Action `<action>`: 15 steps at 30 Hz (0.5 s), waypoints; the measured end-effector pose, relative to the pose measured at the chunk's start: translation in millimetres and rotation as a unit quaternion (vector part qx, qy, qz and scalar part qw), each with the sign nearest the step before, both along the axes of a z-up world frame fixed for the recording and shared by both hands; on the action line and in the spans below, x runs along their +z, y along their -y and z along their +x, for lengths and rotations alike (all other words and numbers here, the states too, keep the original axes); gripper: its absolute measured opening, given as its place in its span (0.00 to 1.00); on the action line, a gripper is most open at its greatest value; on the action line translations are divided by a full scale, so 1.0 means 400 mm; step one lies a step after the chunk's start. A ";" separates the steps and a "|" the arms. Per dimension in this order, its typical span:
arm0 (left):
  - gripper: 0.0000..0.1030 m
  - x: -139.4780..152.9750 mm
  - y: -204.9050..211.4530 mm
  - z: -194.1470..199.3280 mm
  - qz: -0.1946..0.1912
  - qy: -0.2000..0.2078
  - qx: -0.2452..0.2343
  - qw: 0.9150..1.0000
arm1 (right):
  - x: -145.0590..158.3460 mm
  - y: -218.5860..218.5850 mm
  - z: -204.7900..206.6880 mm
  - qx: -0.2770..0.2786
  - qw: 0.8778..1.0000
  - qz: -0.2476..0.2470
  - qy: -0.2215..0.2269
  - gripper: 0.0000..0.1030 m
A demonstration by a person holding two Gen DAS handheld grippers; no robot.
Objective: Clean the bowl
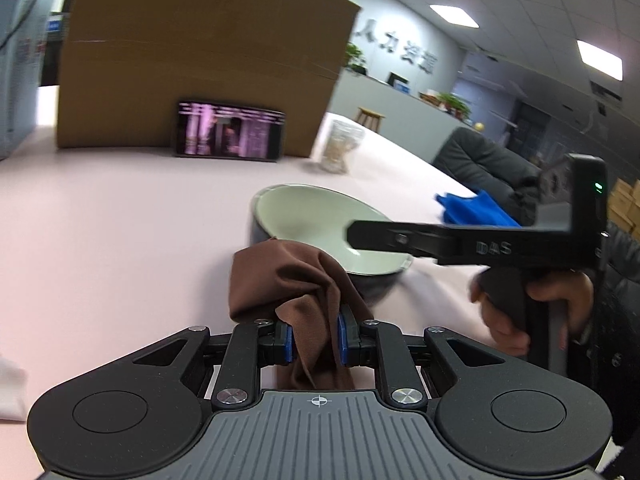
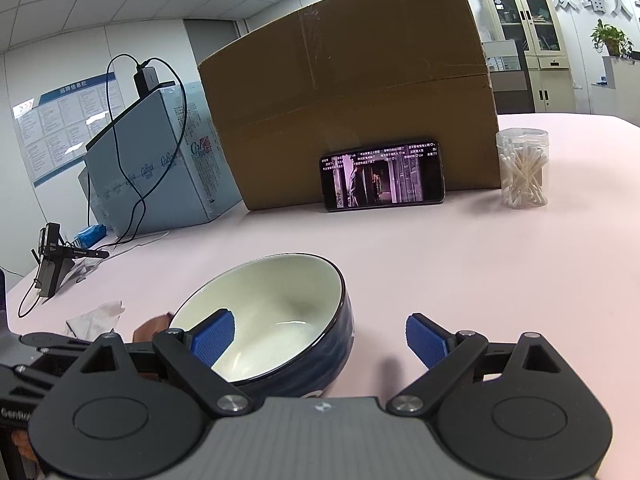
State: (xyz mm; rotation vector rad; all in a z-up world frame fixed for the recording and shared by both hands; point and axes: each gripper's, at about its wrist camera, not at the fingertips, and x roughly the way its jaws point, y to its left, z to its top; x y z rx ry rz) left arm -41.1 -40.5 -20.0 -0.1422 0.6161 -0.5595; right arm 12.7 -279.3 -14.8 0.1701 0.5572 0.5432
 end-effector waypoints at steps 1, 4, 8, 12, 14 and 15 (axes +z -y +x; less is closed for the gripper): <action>0.17 -0.001 0.000 0.000 0.000 -0.001 0.000 1.000 | 0.000 0.000 0.000 0.000 1.000 0.000 0.000 0.92; 0.17 -0.006 0.020 -0.003 0.005 -0.005 -0.020 1.000 | 0.000 -0.001 0.001 0.001 1.000 -0.001 -0.001 0.92; 0.17 -0.010 0.056 -0.011 0.004 -0.011 -0.060 0.998 | -0.001 -0.003 0.002 0.002 1.000 -0.001 -0.003 0.92; 0.17 -0.010 0.069 -0.017 -0.005 -0.013 -0.077 0.997 | -0.002 -0.003 0.002 0.004 1.000 -0.002 -0.004 0.92; 0.17 -0.013 0.060 -0.013 -0.010 -0.017 -0.067 0.998 | -0.002 -0.004 0.002 0.004 1.000 -0.002 -0.004 0.92; 0.17 -0.013 0.050 -0.010 -0.013 -0.017 -0.056 0.998 | -0.003 -0.004 0.002 0.005 1.000 -0.002 -0.005 0.92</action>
